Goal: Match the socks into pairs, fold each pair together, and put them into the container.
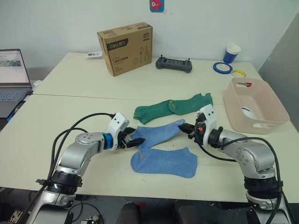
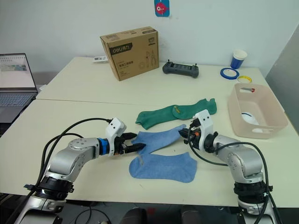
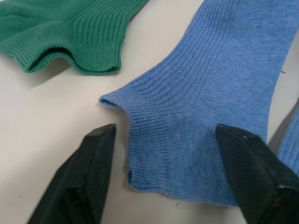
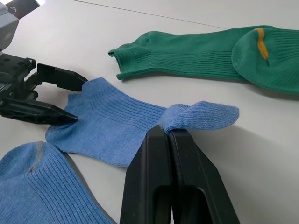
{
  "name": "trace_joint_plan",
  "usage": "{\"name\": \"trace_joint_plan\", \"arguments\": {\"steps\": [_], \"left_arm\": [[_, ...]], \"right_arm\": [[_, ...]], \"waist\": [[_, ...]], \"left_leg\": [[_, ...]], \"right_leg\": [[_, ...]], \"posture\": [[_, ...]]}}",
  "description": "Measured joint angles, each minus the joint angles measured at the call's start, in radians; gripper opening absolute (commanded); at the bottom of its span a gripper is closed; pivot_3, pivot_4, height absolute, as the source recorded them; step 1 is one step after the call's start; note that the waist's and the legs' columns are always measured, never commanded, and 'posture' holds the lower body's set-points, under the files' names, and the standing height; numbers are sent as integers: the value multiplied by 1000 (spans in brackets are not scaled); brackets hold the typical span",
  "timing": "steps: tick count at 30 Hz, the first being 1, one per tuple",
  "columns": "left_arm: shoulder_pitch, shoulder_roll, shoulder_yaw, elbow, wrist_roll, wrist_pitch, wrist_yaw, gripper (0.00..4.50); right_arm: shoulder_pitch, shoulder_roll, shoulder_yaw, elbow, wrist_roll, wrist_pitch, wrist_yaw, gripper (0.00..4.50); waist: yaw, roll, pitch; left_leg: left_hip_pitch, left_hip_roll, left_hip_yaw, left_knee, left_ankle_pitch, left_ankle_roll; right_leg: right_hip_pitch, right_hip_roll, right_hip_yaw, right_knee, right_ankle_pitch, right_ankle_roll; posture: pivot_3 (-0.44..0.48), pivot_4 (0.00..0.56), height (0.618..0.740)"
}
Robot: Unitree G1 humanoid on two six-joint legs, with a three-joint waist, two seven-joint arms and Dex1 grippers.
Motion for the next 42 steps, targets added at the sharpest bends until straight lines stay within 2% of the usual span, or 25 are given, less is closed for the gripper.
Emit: {"name": "trace_joint_plan", "arguments": {"steps": [7,8,14,22,27,29,32,36,40,42], "left_arm": [[-13,-4,14,1,-16,14,-19,171],[-13,-4,16,-4,-20,16,-23,45],[-24,-26,65,-21,-76,88,-13,45],[-164,-40,198,-229,-376,470,29,45],[-87,-59,229,-303,-522,726,111,45],[-57,-116,296,-346,-604,845,159,45],[30,-186,306,-405,-680,960,215,45],[203,-178,187,-521,-625,868,257,45],[256,-174,144,-531,-551,723,268,45],[284,-172,128,-532,-539,675,259,467]], "right_arm": [[-1,0,0,4,10,-15,-3,0],[-1,0,0,6,10,-19,-3,0],[-13,0,-6,21,18,-23,-6,0],[-195,-30,-90,95,66,16,-7,0],[-224,-58,-76,173,76,22,41,0],[-236,-81,-27,199,77,19,98,0],[-236,-88,35,223,76,9,170,0],[-198,-88,107,243,74,-24,249,0],[-162,-92,149,262,54,-64,289,0],[-141,-105,158,275,47,-82,306,0]], "waist": [[-1,0,0],[-1,0,0],[-2,0,0],[-4,0,1],[-6,0,1],[-7,0,1],[-7,0,1],[-5,0,1],[1,0,1],[-1,0,1]], "left_leg": [[0,0,0,0,0,0],[0,0,0,0,0,0],[0,0,0,0,0,0],[0,0,-1,1,0,0],[-1,0,-3,-1,0,1],[0,0,-2,-1,0,1],[0,0,-2,0,0,1],[0,0,-2,0,0,0],[1,-1,-1,3,0,0],[1,-2,0,3,0,0]], "right_leg": [[0,0,0,0,0,0],[0,0,0,0,0,0],[0,0,0,0,0,0],[1,0,-1,0,1,1],[0,0,-1,0,1,0],[0,0,0,0,1,0],[0,0,-1,0,1,0],[1,0,-1,0,2,-2],[2,0,0,0,1,1],[2,-2,1,0,1,1]], "posture": [[0,150,740],[0,150,740],[0,150,740],[0,150,740],[0,150,740],[0,150,740],[0,150,740],[0,150,740],[0,150,740],[0,150,740]]}}
